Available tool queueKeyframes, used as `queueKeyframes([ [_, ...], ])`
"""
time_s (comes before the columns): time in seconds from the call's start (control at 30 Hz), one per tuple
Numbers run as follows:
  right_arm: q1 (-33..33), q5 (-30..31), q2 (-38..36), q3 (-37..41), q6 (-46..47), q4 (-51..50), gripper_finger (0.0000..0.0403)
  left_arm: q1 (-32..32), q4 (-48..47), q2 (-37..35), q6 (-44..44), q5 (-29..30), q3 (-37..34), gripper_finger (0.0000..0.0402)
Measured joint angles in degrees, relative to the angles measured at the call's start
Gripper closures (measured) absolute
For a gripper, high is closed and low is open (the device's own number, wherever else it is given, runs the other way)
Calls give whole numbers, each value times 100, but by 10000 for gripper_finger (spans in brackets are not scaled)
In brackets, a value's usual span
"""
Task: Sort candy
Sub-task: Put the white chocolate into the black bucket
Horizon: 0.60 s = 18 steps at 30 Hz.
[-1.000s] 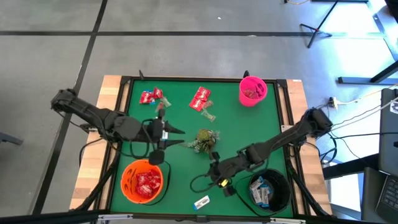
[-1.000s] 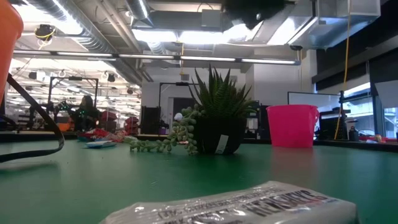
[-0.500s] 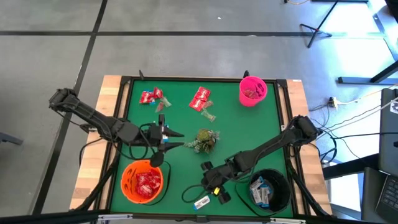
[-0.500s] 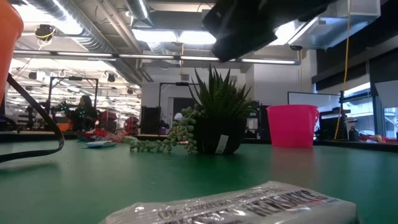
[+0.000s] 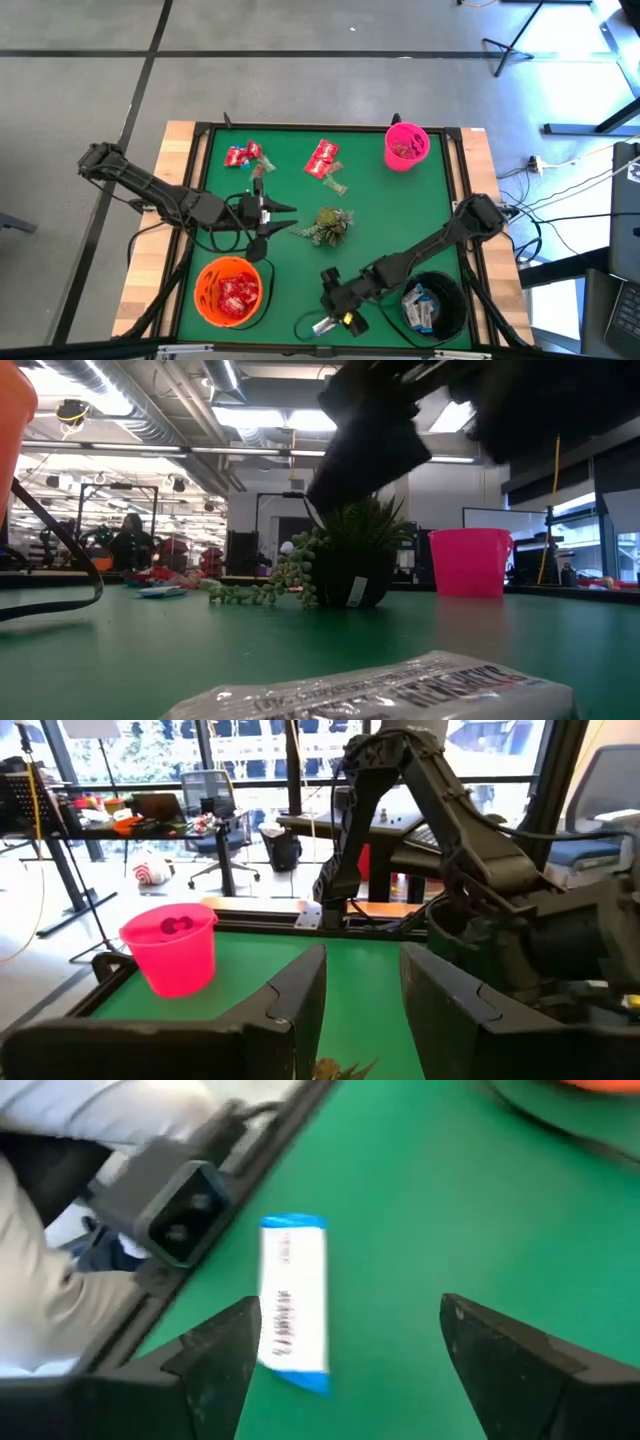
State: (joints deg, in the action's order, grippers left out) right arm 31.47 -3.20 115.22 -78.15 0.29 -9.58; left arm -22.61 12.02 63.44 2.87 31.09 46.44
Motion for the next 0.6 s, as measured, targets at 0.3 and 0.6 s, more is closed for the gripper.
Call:
queueKeyframes([
  [0.3,277,171,264,2,-52,194,96,-7,-93,2,306,-50,0,283],
  [0.6,266,406,406,4,-33,248,106,-37,-113,2,449,-54,0,283],
])
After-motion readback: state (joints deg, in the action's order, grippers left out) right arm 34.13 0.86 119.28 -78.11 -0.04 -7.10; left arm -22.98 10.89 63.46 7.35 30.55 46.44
